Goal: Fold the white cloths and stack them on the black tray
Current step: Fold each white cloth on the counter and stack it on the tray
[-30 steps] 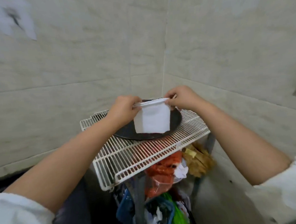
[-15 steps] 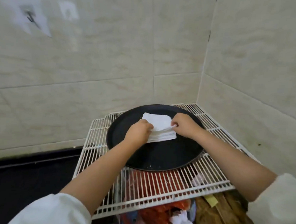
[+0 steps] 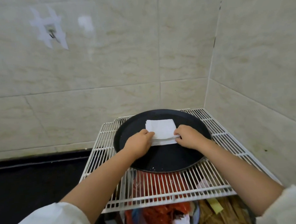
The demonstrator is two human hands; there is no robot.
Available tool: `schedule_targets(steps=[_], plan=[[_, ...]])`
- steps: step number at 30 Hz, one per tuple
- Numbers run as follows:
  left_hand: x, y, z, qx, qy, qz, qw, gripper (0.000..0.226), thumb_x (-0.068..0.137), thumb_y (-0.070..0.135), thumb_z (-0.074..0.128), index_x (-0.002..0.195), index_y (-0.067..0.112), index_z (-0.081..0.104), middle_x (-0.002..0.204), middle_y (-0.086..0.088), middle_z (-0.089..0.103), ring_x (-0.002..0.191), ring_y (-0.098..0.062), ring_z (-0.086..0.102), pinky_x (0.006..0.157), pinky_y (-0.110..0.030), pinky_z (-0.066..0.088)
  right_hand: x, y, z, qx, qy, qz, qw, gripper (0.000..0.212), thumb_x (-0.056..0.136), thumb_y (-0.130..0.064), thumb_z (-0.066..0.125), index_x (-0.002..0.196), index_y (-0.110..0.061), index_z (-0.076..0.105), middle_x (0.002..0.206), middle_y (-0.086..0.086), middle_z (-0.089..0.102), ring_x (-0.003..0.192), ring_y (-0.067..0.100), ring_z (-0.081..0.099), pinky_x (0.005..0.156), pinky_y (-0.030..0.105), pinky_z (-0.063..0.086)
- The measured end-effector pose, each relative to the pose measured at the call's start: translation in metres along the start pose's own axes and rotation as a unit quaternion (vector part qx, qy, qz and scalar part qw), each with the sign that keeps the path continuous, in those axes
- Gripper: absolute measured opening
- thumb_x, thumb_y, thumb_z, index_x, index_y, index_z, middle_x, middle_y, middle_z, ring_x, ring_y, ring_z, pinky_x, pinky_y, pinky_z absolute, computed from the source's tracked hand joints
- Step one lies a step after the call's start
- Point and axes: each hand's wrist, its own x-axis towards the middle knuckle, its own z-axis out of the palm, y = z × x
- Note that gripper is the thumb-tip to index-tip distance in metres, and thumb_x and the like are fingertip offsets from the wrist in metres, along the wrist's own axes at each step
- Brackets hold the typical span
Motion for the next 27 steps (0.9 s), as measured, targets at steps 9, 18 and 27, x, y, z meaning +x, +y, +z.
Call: schedule_targets(steps=[9, 18, 27], plan=[[-0.051, -0.048, -0.043, 0.064, 0.064, -0.108, 0.990, 0.037, 0.094, 0.021, 0.042, 0.130, 0.009, 0.043, 0.136, -0.013, 0.045, 0.128, -0.031, 0.038, 0.102, -0.041, 0.036, -0.024, -0.100, -0.034, -0.071, 0.043, -0.068, 0.994, 0.040, 0.092, -0.027, 0.048, 0.129, -0.012, 0.049, 0.133, 0.013, 0.048, 0.124, 0.031, 0.041, 0.101, 0.041, 0.038], [-0.298, -0.239, -0.110, 0.087, 0.139, -0.296, 0.941, 0.043, 0.095, 0.027, 0.042, 0.136, 0.011, 0.040, 0.137, -0.012, 0.046, 0.126, -0.032, 0.041, 0.101, -0.042, 0.040, -0.047, -0.393, -0.017, 0.034, 0.115, -0.251, 0.960, 0.046, 0.091, -0.028, 0.048, 0.134, -0.013, 0.043, 0.139, 0.013, 0.044, 0.128, 0.032, 0.039, 0.106, 0.041, 0.037], [-0.557, -0.391, -0.131, 0.119, 0.149, -0.493, 0.849, 0.042, 0.094, 0.027, 0.045, 0.131, 0.006, 0.045, 0.132, -0.018, 0.047, 0.125, -0.035, 0.040, 0.098, -0.041, 0.038, -0.117, -0.678, 0.069, 0.052, 0.033, -0.412, 0.909, 0.050, 0.092, -0.031, 0.047, 0.137, -0.011, 0.037, 0.143, 0.014, 0.036, 0.133, 0.032, 0.033, 0.110, 0.043, 0.033]])
